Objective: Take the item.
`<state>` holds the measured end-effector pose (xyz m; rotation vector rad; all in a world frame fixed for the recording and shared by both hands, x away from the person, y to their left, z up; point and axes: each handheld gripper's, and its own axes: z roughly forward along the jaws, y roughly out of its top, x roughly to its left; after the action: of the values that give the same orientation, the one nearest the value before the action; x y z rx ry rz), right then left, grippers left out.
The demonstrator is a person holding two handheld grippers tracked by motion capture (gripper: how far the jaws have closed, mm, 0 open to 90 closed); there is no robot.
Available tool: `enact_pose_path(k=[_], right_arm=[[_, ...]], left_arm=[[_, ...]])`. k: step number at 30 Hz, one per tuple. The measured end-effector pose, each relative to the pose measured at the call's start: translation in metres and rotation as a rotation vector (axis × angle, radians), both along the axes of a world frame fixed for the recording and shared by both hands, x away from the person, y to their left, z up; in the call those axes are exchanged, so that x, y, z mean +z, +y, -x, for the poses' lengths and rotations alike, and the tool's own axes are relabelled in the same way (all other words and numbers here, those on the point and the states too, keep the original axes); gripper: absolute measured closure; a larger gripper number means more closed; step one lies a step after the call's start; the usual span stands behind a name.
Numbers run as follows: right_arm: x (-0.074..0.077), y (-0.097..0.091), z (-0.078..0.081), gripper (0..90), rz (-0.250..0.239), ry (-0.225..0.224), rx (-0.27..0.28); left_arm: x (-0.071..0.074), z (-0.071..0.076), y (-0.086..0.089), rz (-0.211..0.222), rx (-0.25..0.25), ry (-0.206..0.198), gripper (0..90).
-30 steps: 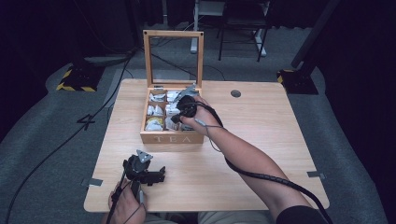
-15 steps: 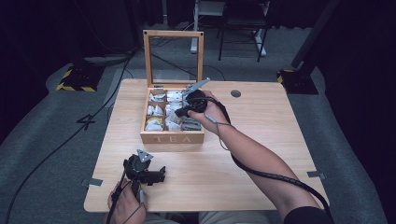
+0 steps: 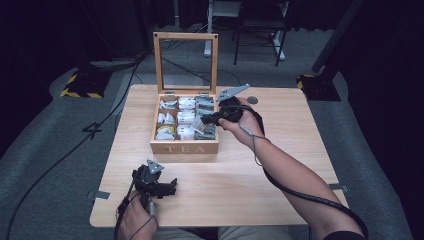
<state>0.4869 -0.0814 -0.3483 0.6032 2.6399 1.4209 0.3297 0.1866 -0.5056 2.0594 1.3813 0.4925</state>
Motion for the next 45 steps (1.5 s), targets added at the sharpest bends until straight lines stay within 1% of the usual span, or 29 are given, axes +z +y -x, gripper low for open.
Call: enact_pose_path(k=[1, 4, 5, 6, 7, 8, 10, 11, 12, 17, 18, 19, 21, 22, 24, 26, 28, 29, 30, 31, 32, 34, 35, 38, 39, 40, 45], right_arm=[[0.004, -0.011, 0.005, 90.0, -0.014, -0.008, -0.002], [0.009, -0.026, 0.012, 90.0, -0.028, -0.014, -0.010], [0.009, -0.026, 0.012, 90.0, -0.028, -0.014, -0.010], [0.015, -0.038, 0.016, 90.0, -0.034, -0.022, -0.013], [0.015, -0.038, 0.016, 90.0, -0.034, -0.022, -0.013], [0.020, -0.049, 0.020, 90.0, -0.040, -0.030, -0.019], [0.024, -0.058, 0.023, 90.0, -0.046, -0.031, -0.025], [0.024, -0.058, 0.023, 90.0, -0.046, -0.031, -0.025], [0.028, -0.069, 0.026, 90.0, -0.047, -0.033, -0.035], [0.034, -0.091, 0.031, 90.0, -0.048, -0.040, -0.061], [0.034, -0.091, 0.031, 90.0, -0.048, -0.040, -0.061], [0.035, -0.101, 0.033, 90.0, -0.049, -0.045, -0.077], [0.035, -0.105, 0.033, 90.0, -0.047, -0.047, -0.082], [0.035, -0.115, 0.034, 90.0, -0.046, -0.049, -0.098], [0.035, -0.119, 0.034, 90.0, -0.044, -0.047, -0.104], [0.033, -0.133, 0.034, 90.0, -0.046, -0.045, -0.128], [0.031, -0.141, 0.034, 90.0, -0.048, -0.042, -0.144], [0.031, -0.141, 0.034, 90.0, -0.048, -0.042, -0.144], [0.030, -0.151, 0.034, 90.0, -0.046, -0.037, -0.163], [0.030, -0.151, 0.034, 90.0, -0.046, -0.037, -0.163], [0.028, -0.159, 0.034, 90.0, -0.046, -0.036, -0.178], [0.028, -0.162, 0.034, 90.0, -0.043, -0.037, -0.185], [0.025, -0.170, 0.033, 90.0, -0.029, -0.036, -0.207], [0.017, -0.180, 0.029, 90.0, 0.018, -0.049, -0.252], [0.017, -0.180, 0.029, 90.0, 0.018, -0.049, -0.252], [0.010, -0.187, 0.026, 90.0, 0.027, -0.036, -0.277], [-0.004, -0.201, 0.020, 90.0, 0.041, -0.015, -0.323]], left_arm=[[0.000, 0.000, 0.000, 0.000, 0.000, 0.000, 0.0], [0.000, 0.000, 0.000, 0.002, 0.000, 0.001, 0.1], [0.000, 0.000, 0.000, 0.002, 0.000, 0.001, 0.0], [0.000, 0.000, 0.000, 0.002, 0.001, 0.000, 0.0], [0.000, 0.000, 0.000, 0.002, 0.001, 0.000, 0.0], [0.000, 0.000, 0.000, 0.003, 0.001, 0.000, 0.0], [0.000, 0.000, 0.000, 0.001, -0.001, 0.001, 0.0], [0.000, 0.000, 0.000, 0.001, -0.001, 0.001, 0.0], [0.000, 0.000, 0.000, 0.000, 0.000, 0.003, 0.0], [0.000, 0.000, 0.000, -0.001, -0.001, 0.001, 0.0], [0.000, 0.000, 0.000, -0.001, -0.001, 0.001, 0.0], [0.000, 0.000, 0.000, -0.001, -0.001, 0.001, 0.0], [0.000, 0.000, 0.000, 0.000, -0.001, 0.000, 0.0], [0.000, 0.000, 0.000, -0.001, 0.000, 0.001, 0.0], [0.000, 0.000, 0.000, -0.001, 0.000, 0.001, 0.0], [0.000, 0.000, 0.000, -0.001, 0.000, 0.001, 0.0], [0.000, 0.000, 0.000, -0.001, 0.000, 0.000, 0.0], [0.000, 0.000, 0.000, -0.001, 0.000, 0.000, 0.0], [0.000, 0.000, 0.000, 0.000, -0.001, 0.000, 0.0], [0.000, 0.000, 0.000, 0.000, -0.001, 0.000, 0.0], [0.000, 0.000, 0.000, -0.001, 0.000, 0.001, 0.0], [0.000, 0.000, 0.000, 0.000, -0.001, 0.000, 0.0], [0.000, 0.000, 0.000, -0.002, -0.001, 0.001, 0.0], [0.000, 0.000, 0.000, 0.000, -0.001, 0.000, 0.0], [0.000, 0.000, 0.000, 0.000, -0.001, 0.001, 0.0], [0.000, 0.000, 0.000, 0.000, -0.001, 0.001, 0.0], [0.000, 0.000, 0.000, 0.000, -0.001, 0.000, 0.0]])
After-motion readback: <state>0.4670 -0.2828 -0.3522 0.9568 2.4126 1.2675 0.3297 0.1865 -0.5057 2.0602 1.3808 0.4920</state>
